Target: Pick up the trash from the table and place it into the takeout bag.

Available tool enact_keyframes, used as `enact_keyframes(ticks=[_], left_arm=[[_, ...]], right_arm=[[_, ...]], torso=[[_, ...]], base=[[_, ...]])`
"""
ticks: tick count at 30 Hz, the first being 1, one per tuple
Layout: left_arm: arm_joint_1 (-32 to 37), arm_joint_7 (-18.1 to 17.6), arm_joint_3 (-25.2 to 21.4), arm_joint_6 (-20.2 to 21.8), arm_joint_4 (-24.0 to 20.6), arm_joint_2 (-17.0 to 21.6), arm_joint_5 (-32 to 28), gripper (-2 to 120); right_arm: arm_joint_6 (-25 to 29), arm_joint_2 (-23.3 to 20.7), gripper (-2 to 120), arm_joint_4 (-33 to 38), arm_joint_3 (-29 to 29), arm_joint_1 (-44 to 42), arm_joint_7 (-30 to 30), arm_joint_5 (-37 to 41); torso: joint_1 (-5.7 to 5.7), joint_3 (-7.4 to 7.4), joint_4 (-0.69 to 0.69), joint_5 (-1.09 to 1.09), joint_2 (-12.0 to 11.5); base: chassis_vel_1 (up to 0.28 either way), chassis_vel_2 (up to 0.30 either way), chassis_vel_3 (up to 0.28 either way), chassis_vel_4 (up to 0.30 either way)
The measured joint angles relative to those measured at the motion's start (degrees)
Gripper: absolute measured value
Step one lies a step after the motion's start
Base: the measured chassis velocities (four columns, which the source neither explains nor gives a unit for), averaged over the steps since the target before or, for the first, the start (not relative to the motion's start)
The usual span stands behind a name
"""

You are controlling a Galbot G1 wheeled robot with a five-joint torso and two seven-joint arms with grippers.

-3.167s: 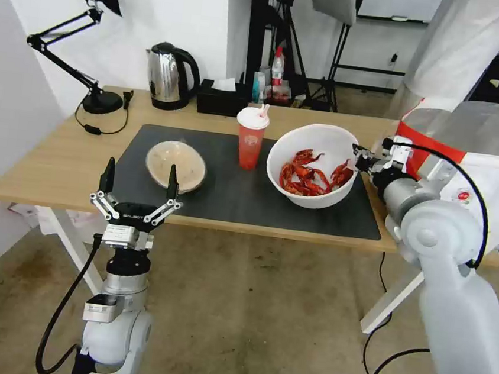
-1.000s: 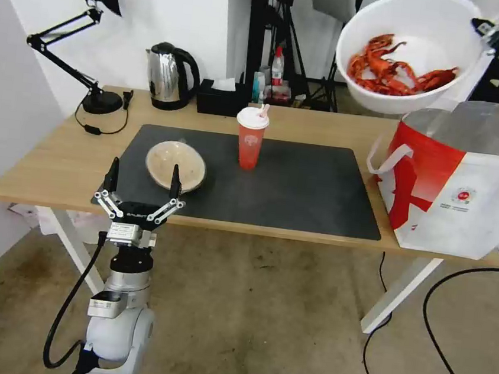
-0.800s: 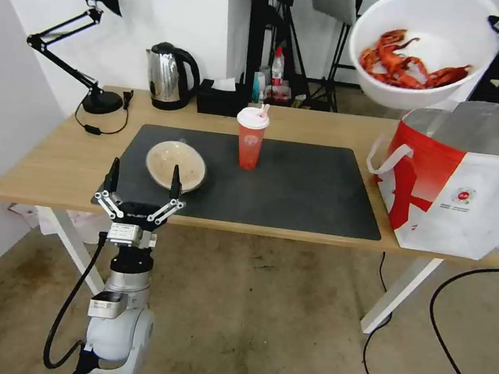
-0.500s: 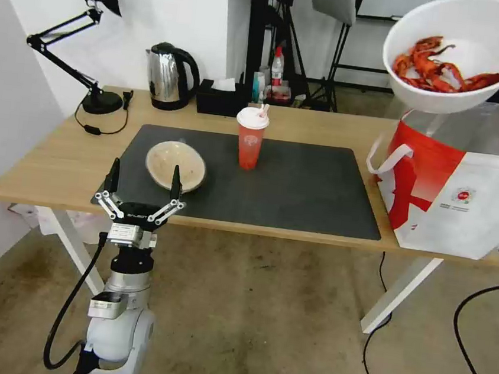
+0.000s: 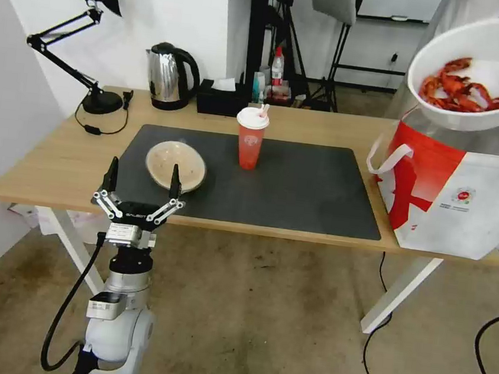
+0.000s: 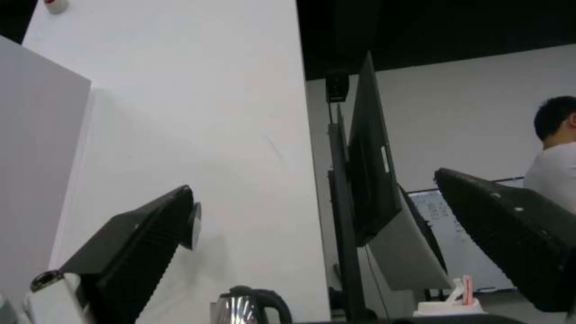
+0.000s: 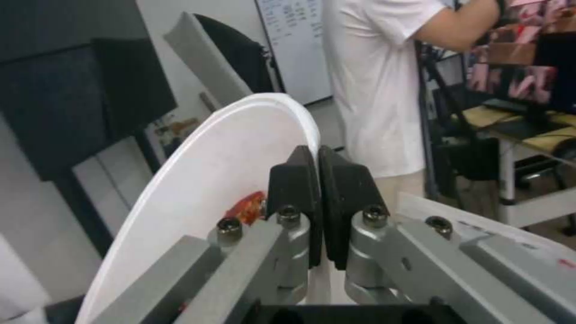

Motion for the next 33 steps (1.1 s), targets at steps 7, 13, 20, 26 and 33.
enact_keyframes(ticks=[7,13,20,26,33], left_arm=[[0.0,0.0,-0.1,0.0,0.0,0.0,-0.1,100],[-0.2,0.0,-0.2,0.0,0.2,0.1,-0.2,100],[-0.5,0.0,-0.2,0.1,0.6,0.2,-0.2,100],[-0.6,0.0,-0.2,0.1,0.9,0.2,-0.2,100],[-0.5,0.0,-0.5,0.1,0.9,0.3,-0.3,100]], right_arm=[[1.6,0.2,0,-2.1,0.2,-1.2,-2.3,-5.1],[2.3,0.6,0,-3.7,0.1,-1.3,-3.5,-7.0],[4.3,1.0,0,-6.1,-0.1,-2.4,-6.9,-12.3],[6.2,1.4,0,-8.2,-1.0,-2.2,-8.0,-14.2],[7.2,2.1,0,-9.2,-1.7,-2.0,-9.0,-16.1]], torso=[[0.00,0.00,0.01,0.00,0.0],[0.00,0.01,0.01,-0.01,0.0],[0.00,0.01,0.01,-0.01,0.0],[0.00,0.01,0.00,-0.01,0.0],[0.00,0.01,0.01,-0.01,0.0]], base=[[0.000,0.000,0.000,0.000],[0.000,0.000,0.000,0.000],[0.000,0.000,0.000,0.000],[0.000,0.000,0.000,0.000],[0.000,0.000,0.000,0.000]])
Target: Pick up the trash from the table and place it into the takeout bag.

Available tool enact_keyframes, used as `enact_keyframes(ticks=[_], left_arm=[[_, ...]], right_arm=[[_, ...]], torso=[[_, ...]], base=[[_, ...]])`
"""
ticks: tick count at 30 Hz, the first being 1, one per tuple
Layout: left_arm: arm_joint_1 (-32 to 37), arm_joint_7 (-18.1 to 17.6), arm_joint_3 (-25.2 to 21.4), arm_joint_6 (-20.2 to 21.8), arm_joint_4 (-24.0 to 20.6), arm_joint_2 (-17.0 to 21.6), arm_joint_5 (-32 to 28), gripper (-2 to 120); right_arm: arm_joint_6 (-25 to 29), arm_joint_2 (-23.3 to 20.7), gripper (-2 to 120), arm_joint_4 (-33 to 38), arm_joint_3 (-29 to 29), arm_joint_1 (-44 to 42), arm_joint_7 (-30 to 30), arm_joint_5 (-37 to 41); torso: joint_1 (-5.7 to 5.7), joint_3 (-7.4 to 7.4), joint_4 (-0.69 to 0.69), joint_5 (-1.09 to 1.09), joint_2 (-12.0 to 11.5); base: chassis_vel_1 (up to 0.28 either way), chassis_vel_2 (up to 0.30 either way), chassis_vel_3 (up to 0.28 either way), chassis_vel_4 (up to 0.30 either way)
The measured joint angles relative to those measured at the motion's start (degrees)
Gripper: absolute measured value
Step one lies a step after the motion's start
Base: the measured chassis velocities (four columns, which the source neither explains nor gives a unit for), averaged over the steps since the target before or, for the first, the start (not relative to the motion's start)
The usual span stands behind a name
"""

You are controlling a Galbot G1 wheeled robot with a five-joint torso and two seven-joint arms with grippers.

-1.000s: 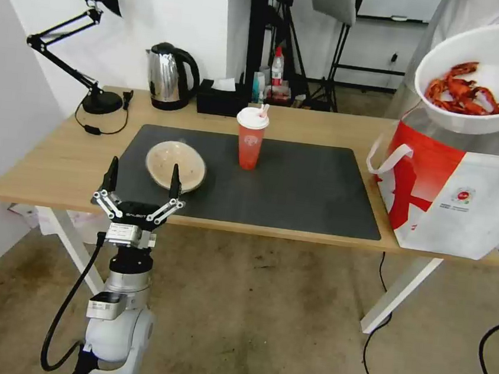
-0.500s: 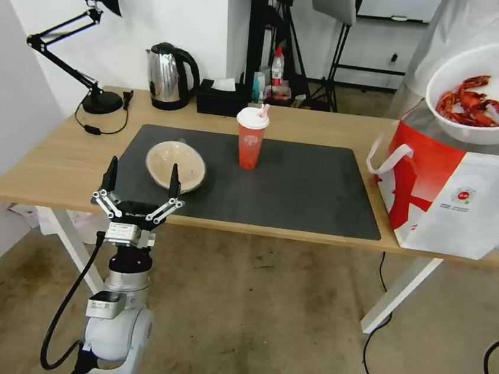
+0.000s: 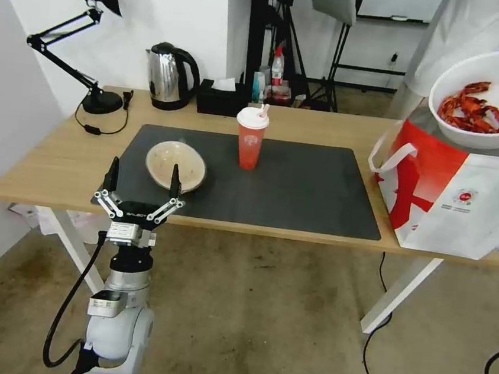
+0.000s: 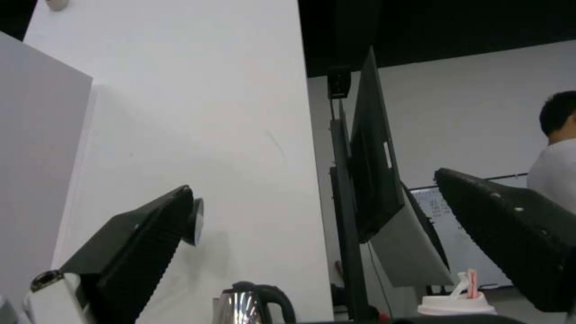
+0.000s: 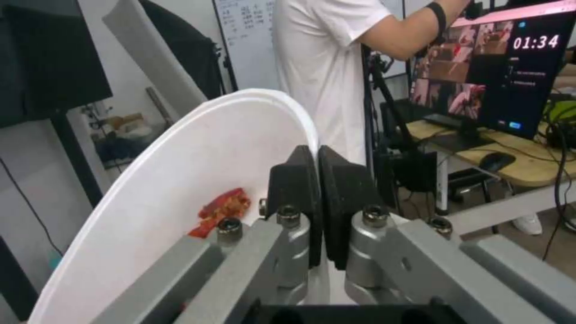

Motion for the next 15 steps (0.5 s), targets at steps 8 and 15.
enact_keyframes(ticks=[8,15], left_arm=[[0.1,0.0,-0.1,0.0,0.0,0.0,-0.1,100],[0.2,0.0,-0.2,0.0,-0.1,0.1,-0.1,100]], right_arm=[[1.1,0.5,0,-1.1,-1.0,0.2,-0.7,-1.7],[1.3,0.5,0,-1.1,-1.0,0.2,-1.2,-2.3]], torso=[[0.00,-0.01,0.00,0.00,0.0],[0.00,-0.01,0.00,0.00,0.0]], base=[[0.000,0.000,0.000,0.000],[0.000,0.000,0.000,0.000]])
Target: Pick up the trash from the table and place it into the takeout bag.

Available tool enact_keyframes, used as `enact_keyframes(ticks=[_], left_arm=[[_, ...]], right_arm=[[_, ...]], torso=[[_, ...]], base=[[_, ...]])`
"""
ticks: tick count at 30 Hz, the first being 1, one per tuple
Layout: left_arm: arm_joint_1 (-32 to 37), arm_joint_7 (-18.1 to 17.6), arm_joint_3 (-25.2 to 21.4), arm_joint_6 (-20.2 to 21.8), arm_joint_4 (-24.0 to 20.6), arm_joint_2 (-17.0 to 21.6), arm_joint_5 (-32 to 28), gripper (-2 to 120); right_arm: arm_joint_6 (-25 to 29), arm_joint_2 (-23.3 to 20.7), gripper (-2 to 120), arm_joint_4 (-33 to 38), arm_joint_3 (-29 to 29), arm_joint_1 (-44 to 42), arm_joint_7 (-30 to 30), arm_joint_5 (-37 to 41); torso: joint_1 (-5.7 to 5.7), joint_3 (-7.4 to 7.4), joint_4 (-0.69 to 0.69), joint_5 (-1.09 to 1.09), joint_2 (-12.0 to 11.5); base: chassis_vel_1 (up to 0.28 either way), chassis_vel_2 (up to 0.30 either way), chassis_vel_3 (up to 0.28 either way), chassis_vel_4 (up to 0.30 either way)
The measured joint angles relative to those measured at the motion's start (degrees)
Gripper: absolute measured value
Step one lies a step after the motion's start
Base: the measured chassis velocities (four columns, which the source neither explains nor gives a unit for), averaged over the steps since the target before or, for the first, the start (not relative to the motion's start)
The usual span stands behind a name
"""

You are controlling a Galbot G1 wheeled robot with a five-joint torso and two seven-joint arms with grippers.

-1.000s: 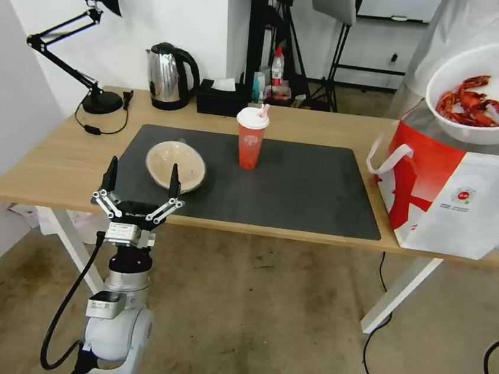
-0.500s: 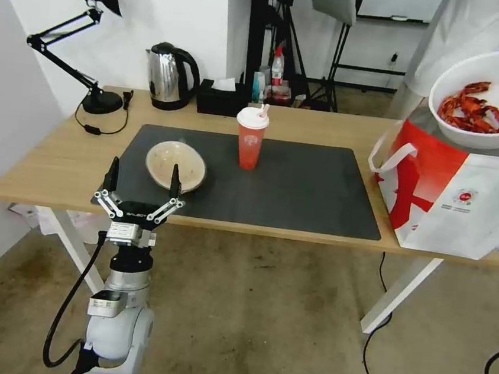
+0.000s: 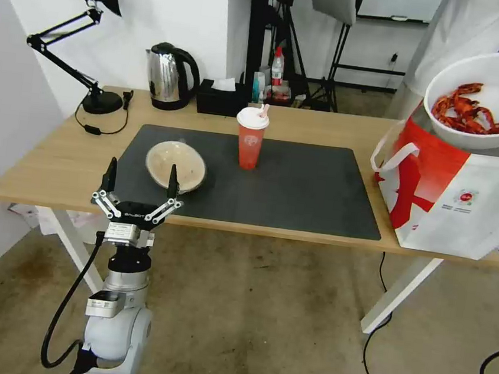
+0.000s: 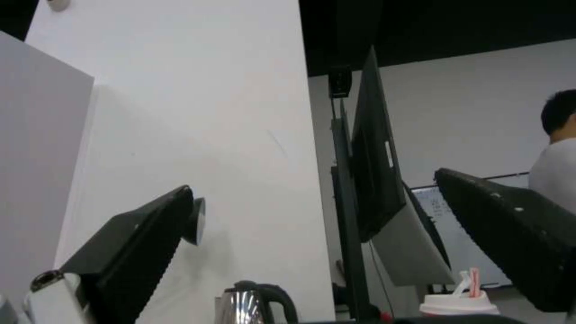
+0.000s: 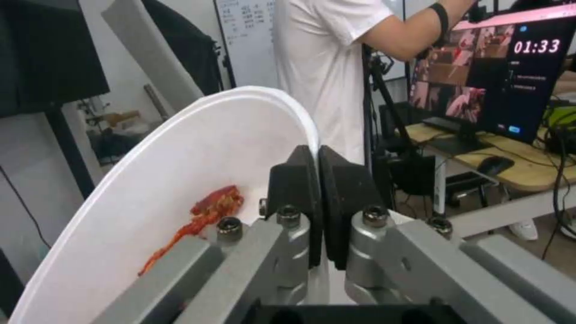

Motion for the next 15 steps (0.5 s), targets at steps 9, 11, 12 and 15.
enact_keyframes(ticks=[9,11,12,15], left_arm=[[0.1,0.0,0.2,0.0,-0.2,0.0,0.0,100],[0.1,0.0,0.2,0.0,-0.2,0.0,0.0,100],[0.2,0.0,0.2,0.0,-0.2,0.0,0.0,100],[0.2,0.0,0.2,0.0,-0.3,0.0,0.0,100]], right_arm=[[1.6,-0.2,0,0.0,0.1,-1.2,-1.9,-3.6],[1.7,-0.2,0,0.0,0.1,-1.4,-2.0,-3.9],[1.8,-0.2,0,0.0,0.2,-1.4,-2.1,-4.1],[2.2,-0.2,0,0.0,0.2,-1.6,-2.5,-4.9]], torso=[[0.00,0.00,0.00,0.00,0.0],[0.00,0.00,0.00,0.00,0.0],[0.00,0.00,0.00,0.00,0.0],[0.00,0.00,0.00,0.00,0.0]], base=[[0.000,0.000,0.000,0.000],[0.000,0.000,0.000,0.000],[0.000,0.000,0.000,0.000],[0.000,0.000,0.000,0.000]])
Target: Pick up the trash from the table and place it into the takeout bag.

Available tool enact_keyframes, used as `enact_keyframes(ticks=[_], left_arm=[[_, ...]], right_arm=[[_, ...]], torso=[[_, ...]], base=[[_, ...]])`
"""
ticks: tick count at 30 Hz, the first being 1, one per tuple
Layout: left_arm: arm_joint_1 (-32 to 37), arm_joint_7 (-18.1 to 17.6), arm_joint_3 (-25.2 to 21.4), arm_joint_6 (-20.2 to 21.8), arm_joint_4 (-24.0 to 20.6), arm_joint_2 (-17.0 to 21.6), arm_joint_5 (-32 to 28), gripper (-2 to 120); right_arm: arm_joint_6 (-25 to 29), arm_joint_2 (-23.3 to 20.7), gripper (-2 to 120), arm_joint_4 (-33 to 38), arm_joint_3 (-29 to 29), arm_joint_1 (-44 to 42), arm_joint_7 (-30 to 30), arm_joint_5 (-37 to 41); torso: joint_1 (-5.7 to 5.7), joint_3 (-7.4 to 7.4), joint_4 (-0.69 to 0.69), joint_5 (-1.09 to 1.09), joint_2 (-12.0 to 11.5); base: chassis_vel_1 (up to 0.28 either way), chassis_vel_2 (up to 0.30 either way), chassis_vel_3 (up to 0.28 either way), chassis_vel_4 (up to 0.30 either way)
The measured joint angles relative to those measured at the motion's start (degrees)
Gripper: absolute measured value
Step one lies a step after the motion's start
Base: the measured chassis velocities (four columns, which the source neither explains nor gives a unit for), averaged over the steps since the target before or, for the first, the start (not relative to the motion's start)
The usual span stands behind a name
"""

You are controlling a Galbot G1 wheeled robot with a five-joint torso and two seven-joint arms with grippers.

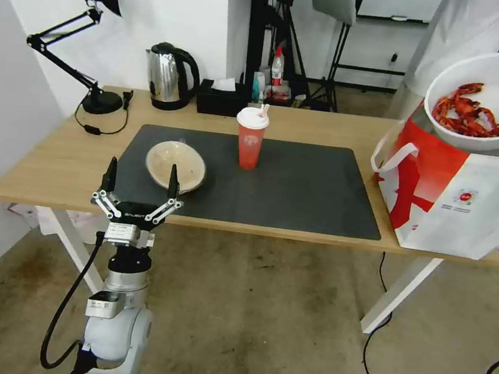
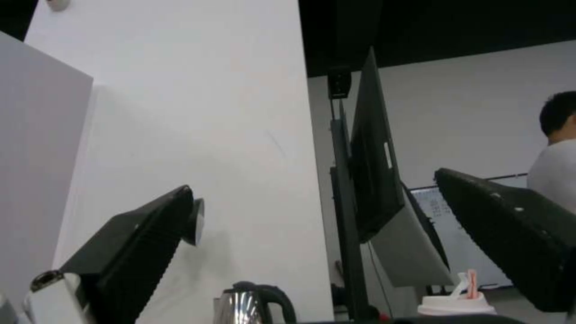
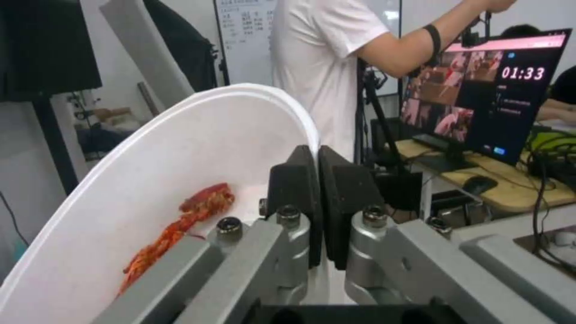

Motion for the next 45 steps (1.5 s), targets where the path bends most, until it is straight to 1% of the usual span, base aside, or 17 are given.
enact_keyframes(ticks=[7,9,10,12,13,16,17,20,21,25,28,29,31,33,35,41,45], left_arm=[[0.0,0.0,-0.1,0.0,-0.2,0.0,0.0,100],[0.0,0.0,-0.1,0.0,-0.3,0.0,0.0,100],[0.0,0.0,-0.1,0.0,-0.3,0.0,0.0,100],[0.0,0.0,-0.2,0.0,-0.3,0.0,0.0,100],[0.0,0.0,-0.2,0.0,-0.3,0.0,0.0,100],[0.0,0.0,-0.3,0.0,-0.4,0.1,0.0,100],[0.0,0.0,-0.3,0.0,-0.4,0.1,0.0,100],[0.0,0.0,-0.3,0.0,-0.5,0.1,0.0,100],[0.0,0.0,-0.3,0.0,-0.5,0.1,0.0,100],[-0.2,0.0,-0.4,0.0,-0.5,0.1,-0.1,100],[-0.2,0.0,-0.4,0.0,-0.5,0.1,-0.1,100],[-0.2,0.0,-0.4,0.0,-0.5,0.1,-0.1,100],[-0.2,0.0,-0.4,0.0,-0.5,0.1,-0.1,100],[-0.3,0.0,-0.4,0.0,-0.4,0.1,-0.1,100],[-0.3,0.0,-0.4,0.0,-0.4,0.1,-0.1,100],[-0.5,0.0,-0.3,0.0,-0.4,0.1,-0.1,100],[-0.5,0.0,-0.4,0.0,-0.4,0.1,-0.1,100]], right_arm=[[0.9,-0.1,1,0.3,0.4,-0.9,-1.4,-1.2],[1.5,-0.2,10,0.5,0.6,-1.4,-2.0,-1.8],[1.5,-0.2,10,0.5,0.6,-1.4,-2.0,-1.8],[1.8,-0.2,20,0.7,0.7,-1.7,-2.4,-2.1],[1.8,-0.2,20,0.7,0.7,-1.7,-2.4,-2.1],[2.2,-0.2,35,0.8,0.7,-1.8,-2.9,-2.2],[2.2,-0.2,35,0.8,0.7,-1.8,-2.9,-2.2],[2.4,-0.4,50,0.9,0.7,-1.5,-3.3,-2.5],[2.4,-0.4,50,0.9,0.7,-1.5,-3.3,-2.5],[2.4,-0.5,68,1.1,0.7,-1.5,-3.3,-2.6],[2.4,-0.5,71,1.1,0.7,-1.5,-3.3,-2.7],[2.5,-0.5,83,1.1,0.7,-1.6,-3.3,-2.7],[2.4,-0.5,86,1.1,0.7,-1.6,-3.3,-2.7],[2.5,-0.5,96,1.3,0.7,-1.6,-3.3,-2.7],[2.5,-0.5,99,1.8,0.7,-1.6,-3.3,-2.7],[2.4,-0.5,100,4.5,0.7,-1.7,-3.3,-2.6],[2.4,-0.8,100,9.1,0.5,-1.7,-3.3,-2.2]], torso=[[0.00,0.00,0.00,0.00,0.0],[0.00,0.00,0.00,0.00,0.0],[0.00,0.00,0.00,0.00,0.0],[0.00,0.00,0.00,0.00,0.0],[0.00,0.00,0.00,0.00,0.0],[0.00,0.00,0.00,0.00,0.0],[0.00,0.00,0.00,0.00,0.0],[0.00,0.00,0.00,0.00,0.0],[0.00,0.00,0.00,0.00,0.0],[0.00,0.00,0.00,0.00,0.0],[0.00,0.00,0.00,0.00,0.0],[0.00,0.00,0.00,0.00,0.0],[0.00,0.00,0.00,0.00,0.0],[0.00,0.00,0.00,0.00,0.0],[0.00,0.00,0.00,0.00,0.0],[0.00,0.00,0.00,0.00,0.0],[0.00,0.00,0.00,0.00,0.0]], base=[[0.000,0.000,0.000,0.000],[0.000,0.000,0.000,0.000],[0.000,0.000,0.000,0.000],[0.000,0.000,0.000,0.000],[0.000,0.000,0.000,0.000],[0.000,0.000,0.000,0.000],[0.000,0.000,0.000,0.000],[0.000,0.000,0.000,0.000],[0.000,0.000,0.000,0.000],[0.000,0.000,0.000,0.000],[0.000,0.000,0.000,0.000],[0.000,0.000,0.000,0.000],[0.000,0.000,0.000,0.000],[0.000,0.000,0.000,0.000],[0.000,0.000,0.000,0.000],[0.000,0.000,0.000,0.000],[0.000,0.000,0.000,0.000]])
